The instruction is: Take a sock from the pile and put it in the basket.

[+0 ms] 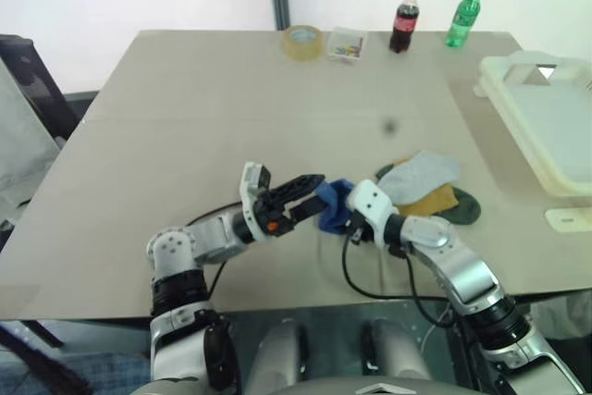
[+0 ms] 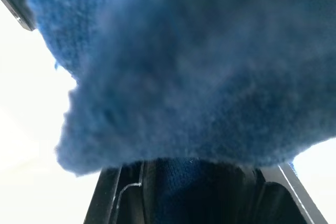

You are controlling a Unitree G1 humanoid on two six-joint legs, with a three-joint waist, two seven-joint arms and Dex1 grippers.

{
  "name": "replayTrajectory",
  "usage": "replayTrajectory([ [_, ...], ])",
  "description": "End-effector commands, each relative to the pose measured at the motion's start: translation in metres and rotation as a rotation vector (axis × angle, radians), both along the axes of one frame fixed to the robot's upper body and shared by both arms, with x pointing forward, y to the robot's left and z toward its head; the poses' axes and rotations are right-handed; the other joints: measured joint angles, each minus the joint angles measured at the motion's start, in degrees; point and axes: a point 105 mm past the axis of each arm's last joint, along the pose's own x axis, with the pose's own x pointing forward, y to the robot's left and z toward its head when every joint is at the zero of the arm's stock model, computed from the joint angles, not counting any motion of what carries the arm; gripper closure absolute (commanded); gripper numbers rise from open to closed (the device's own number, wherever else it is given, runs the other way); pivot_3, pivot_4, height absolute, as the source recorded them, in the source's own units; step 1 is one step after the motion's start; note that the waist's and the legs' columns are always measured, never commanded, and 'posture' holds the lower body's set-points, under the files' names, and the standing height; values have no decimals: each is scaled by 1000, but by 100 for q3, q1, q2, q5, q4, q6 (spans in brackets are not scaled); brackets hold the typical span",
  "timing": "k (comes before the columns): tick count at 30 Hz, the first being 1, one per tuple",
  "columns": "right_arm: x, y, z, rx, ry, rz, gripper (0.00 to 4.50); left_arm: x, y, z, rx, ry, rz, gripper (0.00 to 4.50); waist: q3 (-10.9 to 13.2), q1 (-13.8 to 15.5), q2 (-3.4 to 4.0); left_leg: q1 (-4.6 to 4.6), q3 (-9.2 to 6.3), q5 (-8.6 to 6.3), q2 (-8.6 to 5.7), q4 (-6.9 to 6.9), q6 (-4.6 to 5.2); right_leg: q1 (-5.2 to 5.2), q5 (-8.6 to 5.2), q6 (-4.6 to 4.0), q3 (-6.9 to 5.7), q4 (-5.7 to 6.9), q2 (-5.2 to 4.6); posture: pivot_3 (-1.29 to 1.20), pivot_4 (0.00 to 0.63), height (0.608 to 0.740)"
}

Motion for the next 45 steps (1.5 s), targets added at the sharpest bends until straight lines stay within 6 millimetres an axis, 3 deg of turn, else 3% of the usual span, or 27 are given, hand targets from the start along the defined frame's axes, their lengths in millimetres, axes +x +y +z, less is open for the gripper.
replayTrajectory([
  [1, -4, -3, 25, -1, -62, 8, 2817, 1, -1, 7, -22, -28, 0, 46, 4, -2, -2, -2, 0, -1, 0, 0, 1, 0, 0, 0, -1, -3, 0, 0, 150, 740],
  [7, -18, -18, 41, -49, -45, 18, 2817, 3, -2, 3, -2, -19, 7, 46, 8, 3, 0, -58, -10, -1, -1, 1, 2, -50, 1, -1, -10, -6, 0, 0, 150, 740],
  [14, -35, -58, 41, -135, 65, -51, 2817, 7, -8, -1, 12, -9, 7, 46, 12, 30, -4, -82, -8, -1, -8, 0, 3, -72, 1, 0, -12, -9, 1, 0, 150, 740],
  [18, -51, -65, 53, -27, 175, -78, 1638, 9, -15, -9, 32, 10, -1, 0, 14, 28, -6, -82, -8, -1, -8, 1, 4, -72, 1, 0, -12, -9, 2, 0, 150, 740],
  [19, -50, -67, 55, -5, 182, -113, 1330, 10, -17, -11, 39, 16, -4, 0, 14, 27, -6, -81, -9, -1, -8, 2, 4, -71, 1, 0, -12, -8, 4, 0, 150, 740],
  [21, -44, -66, 57, 67, 204, -186, 301, 10, -21, -17, 57, 25, -14, 0, 13, 22, -6, -79, -10, -1, -6, 2, 4, -71, 1, 0, -12, -8, 9, 0, 150, 740],
  [22, -42, -65, 57, 100, 219, -213, 55, 10, -22, -19, 66, 29, -19, 0, 13, 23, -5, -78, -11, -1, -7, 2, 4, -70, 1, 0, -12, -8, 11, 0, 150, 740],
  [29, -19, -55, 40, 243, 340, -370, 55, 11, -24, -26, 94, 29, -43, 0, 10, 45, -1, -80, -11, -1, -6, 4, 4, -70, 2, -1, -9, -5, 9, 0, 150, 740],
  [35, -5, -63, 21, 256, 385, -456, 55, 11, -19, -25, 104, 18, -43, 0, 10, 27, 0, -79, -9, 0, -8, 4, 4, -70, 2, 0, -9, -5, 9, 0, 150, 740],
  [45, -4, -35, 16, 379, 518, -331, 55, 7, 5, -29, 136, 18, 12, 0, 4, -68, 7, -66, -7, 0, 0, 4, 3, -64, 3, 0, -4, 2, 27, 0, 150, 740],
])
